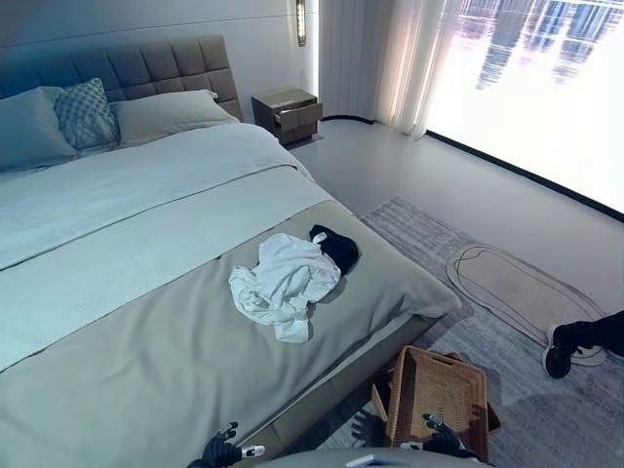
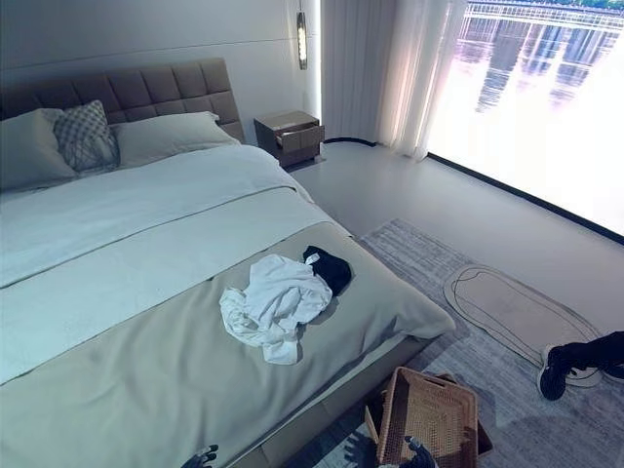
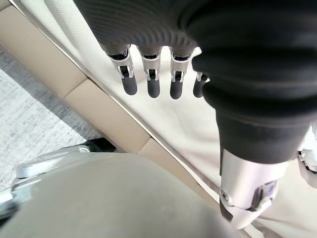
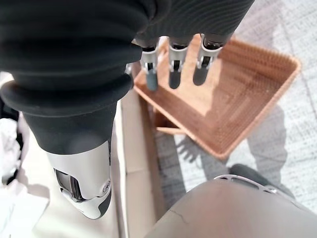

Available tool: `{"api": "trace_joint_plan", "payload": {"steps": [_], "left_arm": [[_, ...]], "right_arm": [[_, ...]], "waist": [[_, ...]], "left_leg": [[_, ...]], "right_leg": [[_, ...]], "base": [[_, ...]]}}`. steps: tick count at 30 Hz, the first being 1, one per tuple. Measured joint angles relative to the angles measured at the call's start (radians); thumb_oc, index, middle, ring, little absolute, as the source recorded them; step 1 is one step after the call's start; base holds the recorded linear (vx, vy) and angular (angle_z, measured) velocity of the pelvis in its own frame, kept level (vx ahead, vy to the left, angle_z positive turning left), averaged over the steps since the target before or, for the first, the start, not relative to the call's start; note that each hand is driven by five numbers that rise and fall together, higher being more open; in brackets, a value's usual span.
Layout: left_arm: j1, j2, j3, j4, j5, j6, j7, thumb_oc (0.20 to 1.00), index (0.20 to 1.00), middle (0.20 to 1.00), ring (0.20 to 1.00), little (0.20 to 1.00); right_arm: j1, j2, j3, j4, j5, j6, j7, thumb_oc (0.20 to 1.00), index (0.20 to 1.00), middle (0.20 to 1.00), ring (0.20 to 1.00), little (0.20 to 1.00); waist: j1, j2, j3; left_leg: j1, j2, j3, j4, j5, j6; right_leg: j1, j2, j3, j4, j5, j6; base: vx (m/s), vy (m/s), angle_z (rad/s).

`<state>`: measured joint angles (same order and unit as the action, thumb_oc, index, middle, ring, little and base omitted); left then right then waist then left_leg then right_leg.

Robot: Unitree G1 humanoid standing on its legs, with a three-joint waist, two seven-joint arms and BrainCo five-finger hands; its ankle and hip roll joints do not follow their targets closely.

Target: Pick up clothes into the bucket

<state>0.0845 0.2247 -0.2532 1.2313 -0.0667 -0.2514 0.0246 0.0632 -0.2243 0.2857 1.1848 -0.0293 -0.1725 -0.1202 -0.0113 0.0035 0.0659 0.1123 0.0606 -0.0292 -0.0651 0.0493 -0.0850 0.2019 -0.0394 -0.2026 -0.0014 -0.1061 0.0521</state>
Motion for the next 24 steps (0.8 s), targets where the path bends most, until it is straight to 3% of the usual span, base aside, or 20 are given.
{"api": "trace_joint_plan", "payload": {"steps": [4,8,13,18,24], "left_arm": [[-0.010,0.001,0.000,-0.010,0.014,0.001,0.028,1.000,1.000,1.000,1.000,1.000],[-0.014,0.022,-0.002,-0.221,0.017,-0.009,0.082,1.000,1.000,1.000,1.000,1.000],[-0.060,0.122,0.087,-0.484,0.035,-0.042,0.153,1.000,1.000,1.000,1.000,1.000],[-0.125,0.197,0.158,-0.579,0.054,-0.055,0.237,1.000,1.000,1.000,1.000,1.000],[-0.374,0.373,0.149,-0.583,0.157,-0.046,0.353,1.000,1.000,1.000,1.000,1.000]], "right_arm": [[0.000,-0.001,-0.001,0.000,-0.001,0.000,-0.004,1.000,1.000,1.000,1.000,1.000],[0.006,-0.004,-0.001,-0.010,-0.014,0.000,-0.020,1.000,1.000,1.000,1.000,1.000],[0.037,-0.021,-0.004,-0.069,-0.021,-0.001,-0.020,1.000,1.000,1.000,1.000,1.000],[0.051,-0.030,-0.013,-0.080,-0.021,-0.001,-0.019,1.000,1.000,1.000,1.000,1.000],[-0.061,-0.060,-0.012,-0.119,-0.015,-0.016,-0.020,1.000,1.000,1.000,1.000,1.000]], "waist": [[-0.001,0.001,0.000],[0.001,0.004,0.005],[-0.007,0.016,0.016],[-0.002,0.022,0.031],[-0.030,0.021,0.149]], "left_leg": [[0.000,0.000,0.002,0.001,0.000,0.000],[-0.004,0.002,0.007,0.000,0.000,0.000],[-0.007,0.008,0.030,-0.014,0.000,0.001],[-0.058,0.007,0.032,-0.007,0.006,0.008],[-0.249,0.013,0.062,0.054,0.024,0.010]], "right_leg": [[-0.009,-0.001,0.003,0.005,0.000,0.000],[-0.019,-0.001,0.007,0.010,-0.002,0.001],[-0.049,0.001,0.031,0.026,-0.004,0.001],[-0.106,0.000,0.037,0.045,-0.003,0.001],[-0.316,-0.001,0.071,0.117,0.026,0.007]], "base": [[0.00,0.005,-0.01],[0.01,0.017,-0.03],[-0.01,0.017,-0.15],[-0.12,0.007,-0.04],[-0.12,0.032,-0.20]]}}
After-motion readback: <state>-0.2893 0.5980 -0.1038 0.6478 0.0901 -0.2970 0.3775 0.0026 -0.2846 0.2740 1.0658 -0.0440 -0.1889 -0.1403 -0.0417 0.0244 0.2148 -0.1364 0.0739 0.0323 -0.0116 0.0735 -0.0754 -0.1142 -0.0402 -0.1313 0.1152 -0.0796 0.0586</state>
